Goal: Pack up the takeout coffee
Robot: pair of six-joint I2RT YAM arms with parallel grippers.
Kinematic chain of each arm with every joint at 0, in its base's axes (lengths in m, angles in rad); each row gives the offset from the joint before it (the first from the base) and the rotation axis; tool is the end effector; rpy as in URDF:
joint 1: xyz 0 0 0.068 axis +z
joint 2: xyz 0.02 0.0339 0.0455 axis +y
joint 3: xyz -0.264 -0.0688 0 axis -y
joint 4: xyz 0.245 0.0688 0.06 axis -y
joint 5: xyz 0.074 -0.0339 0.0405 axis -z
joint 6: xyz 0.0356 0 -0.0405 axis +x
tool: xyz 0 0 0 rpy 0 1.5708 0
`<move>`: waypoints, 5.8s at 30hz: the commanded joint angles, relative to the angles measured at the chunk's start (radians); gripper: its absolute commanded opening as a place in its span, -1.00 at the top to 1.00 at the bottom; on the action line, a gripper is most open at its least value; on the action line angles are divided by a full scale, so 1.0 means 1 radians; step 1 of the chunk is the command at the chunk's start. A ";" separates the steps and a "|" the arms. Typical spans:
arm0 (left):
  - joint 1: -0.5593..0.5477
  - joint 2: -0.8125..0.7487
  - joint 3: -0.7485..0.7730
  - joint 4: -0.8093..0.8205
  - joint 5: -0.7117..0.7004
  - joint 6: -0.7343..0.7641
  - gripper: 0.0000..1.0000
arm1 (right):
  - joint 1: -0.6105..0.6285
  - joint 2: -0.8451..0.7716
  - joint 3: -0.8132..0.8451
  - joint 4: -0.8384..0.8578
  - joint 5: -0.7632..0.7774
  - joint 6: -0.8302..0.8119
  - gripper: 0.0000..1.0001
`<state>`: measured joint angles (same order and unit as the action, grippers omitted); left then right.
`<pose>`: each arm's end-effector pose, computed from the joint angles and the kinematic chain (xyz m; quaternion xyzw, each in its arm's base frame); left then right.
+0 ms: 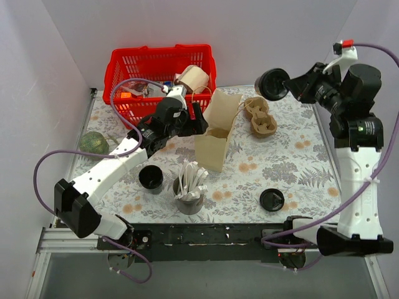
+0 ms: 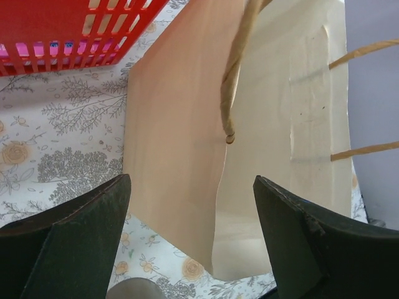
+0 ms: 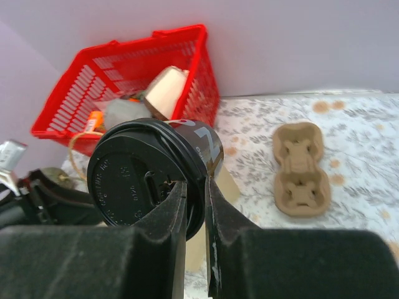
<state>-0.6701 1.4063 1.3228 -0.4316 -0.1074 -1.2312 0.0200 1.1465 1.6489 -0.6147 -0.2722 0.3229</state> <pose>0.2541 -0.1964 0.3594 -0.2648 0.8214 -0.3824 0.3300 0.2045 0.0137 0.5125 0.0221 0.7440 0.2123 0.6332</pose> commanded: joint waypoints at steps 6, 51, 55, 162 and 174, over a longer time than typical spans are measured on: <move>0.004 0.049 0.079 0.054 0.051 0.082 0.27 | 0.087 0.294 0.262 0.035 -0.285 -0.072 0.97; 0.004 -0.104 0.007 0.134 0.210 0.108 -0.96 | 0.405 0.599 0.396 -0.470 0.062 -0.248 0.97; 0.004 -0.161 -0.025 0.128 0.167 0.084 -0.96 | 0.434 0.601 0.365 -0.470 0.094 -0.245 0.97; 0.004 -0.302 -0.254 0.106 0.120 -0.024 -0.96 | 0.879 0.525 -0.084 -0.289 0.775 -0.067 0.97; 0.004 -0.302 -0.255 0.105 0.120 -0.022 -0.96 | 0.888 0.532 -0.092 -0.309 0.780 -0.045 0.96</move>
<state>-0.6685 1.1164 1.0737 -0.3183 0.0257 -1.2545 0.8989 1.6848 1.5589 -0.9127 0.4850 0.2527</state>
